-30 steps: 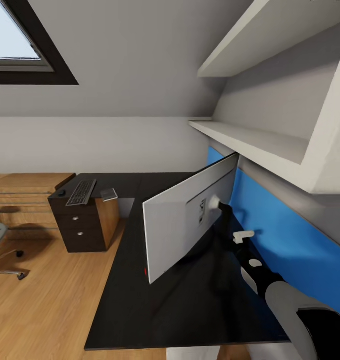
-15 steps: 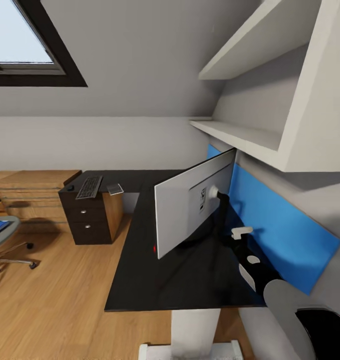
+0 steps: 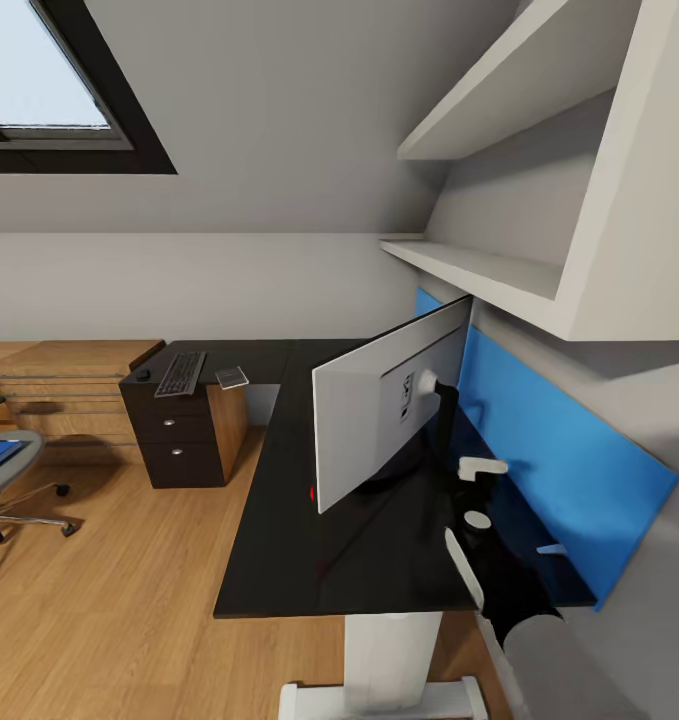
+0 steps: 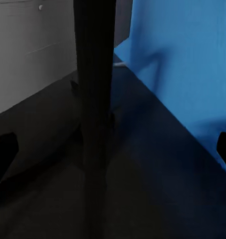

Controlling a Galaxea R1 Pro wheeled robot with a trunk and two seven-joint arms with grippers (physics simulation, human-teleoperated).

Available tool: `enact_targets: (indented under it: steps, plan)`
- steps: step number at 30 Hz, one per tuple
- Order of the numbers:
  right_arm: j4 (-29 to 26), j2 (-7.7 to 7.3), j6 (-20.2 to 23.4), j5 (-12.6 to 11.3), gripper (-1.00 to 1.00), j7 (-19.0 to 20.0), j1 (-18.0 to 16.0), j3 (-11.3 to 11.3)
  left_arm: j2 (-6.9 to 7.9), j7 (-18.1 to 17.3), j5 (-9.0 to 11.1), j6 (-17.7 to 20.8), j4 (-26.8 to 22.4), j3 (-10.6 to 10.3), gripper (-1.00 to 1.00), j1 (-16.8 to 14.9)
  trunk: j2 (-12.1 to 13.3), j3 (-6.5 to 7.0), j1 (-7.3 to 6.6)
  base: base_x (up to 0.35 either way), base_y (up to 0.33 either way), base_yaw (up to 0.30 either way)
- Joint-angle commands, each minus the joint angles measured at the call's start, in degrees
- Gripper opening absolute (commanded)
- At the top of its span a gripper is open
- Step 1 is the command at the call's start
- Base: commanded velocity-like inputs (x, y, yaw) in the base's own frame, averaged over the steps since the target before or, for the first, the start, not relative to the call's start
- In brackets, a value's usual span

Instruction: In the bedroom, organize the workspace by keeping the computer under the desk, ensuring the monitor is on the desk, placing the keyboard on the desk next to the monitor, placing the mouse on the desk next to the keyboard, moving the folder from the swivel chair onto the desk next to the mouse, stacking the notebook on top of the folder with the pen on top of the notebook, and positioning the swivel chair next to the desk.

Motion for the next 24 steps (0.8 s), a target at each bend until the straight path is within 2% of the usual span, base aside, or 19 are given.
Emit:
enact_targets:
  steps: [1, 2, 3, 5, 10, 12, 18, 24]
  plan:
    - [-7.8, 0.31, 7.7, -0.1, 1.00, -2.4, 3.3, 0.3, 0.01, 0.3, 0.5, -0.2, 0.0, -0.5, 1.00, 0.0, 0.0, -0.06, 0.00, 0.000, 0.000, 0.000]
    - [-11.3, 0.81, 11.4, -0.2, 1.00, -3.3, 4.7, 0.4, 0.01, 0.3, 0.5, -0.2, 0.0, -0.5, 1.00, 0.0, 0.0, -0.06, 0.00, 0.000, 0.000, 0.000]
    - [-12.5, 1.36, 12.7, -0.2, 1.00, -3.7, 5.2, 0.4, 0.01, 0.3, 0.5, -0.2, 0.0, -0.5, 1.00, 0.0, 0.0, -0.06, 0.00, 0.000, 0.000, 0.000]
    - [-15.5, 3.45, 15.6, -0.2, 1.00, -4.5, 6.5, 0.3, 0.01, 0.3, 0.5, -0.2, 0.0, -0.5, 1.00, 0.0, 0.0, -0.06, 0.00, 0.000, 0.079, 0.000]
    - [-17.4, 5.47, 16.0, -0.3, 1.00, -6.0, 8.0, 0.5, 0.01, 0.3, 0.5, -0.2, 0.0, -0.5, 1.00, 0.0, 0.0, -0.06, 0.00, 0.000, 0.234, 0.000]
    - [-17.5, 5.54, 16.0, -0.3, 1.00, -6.0, 8.5, 0.6, 0.01, 0.3, 0.5, -0.2, 0.0, -0.5, 1.00, 0.0, 0.0, -0.06, 0.00, 0.000, 0.300, 0.000]
    - [-18.4, 5.84, 14.0, 0.3, 1.00, -6.2, 10.1, 2.5, -0.17, 0.3, 0.5, -0.1, 0.0, -0.6, 1.00, 0.0, 0.0, -0.06, 0.00, 0.000, 0.000, 0.000]
    - [-18.2, 5.62, 12.7, 0.2, 1.00, -6.4, 9.4, 0.9, 0.25, 0.3, 0.3, -0.3, 0.0, -0.6, 1.00, 0.0, 0.0, -0.06, 0.00, -0.101, 0.092, 0.000]
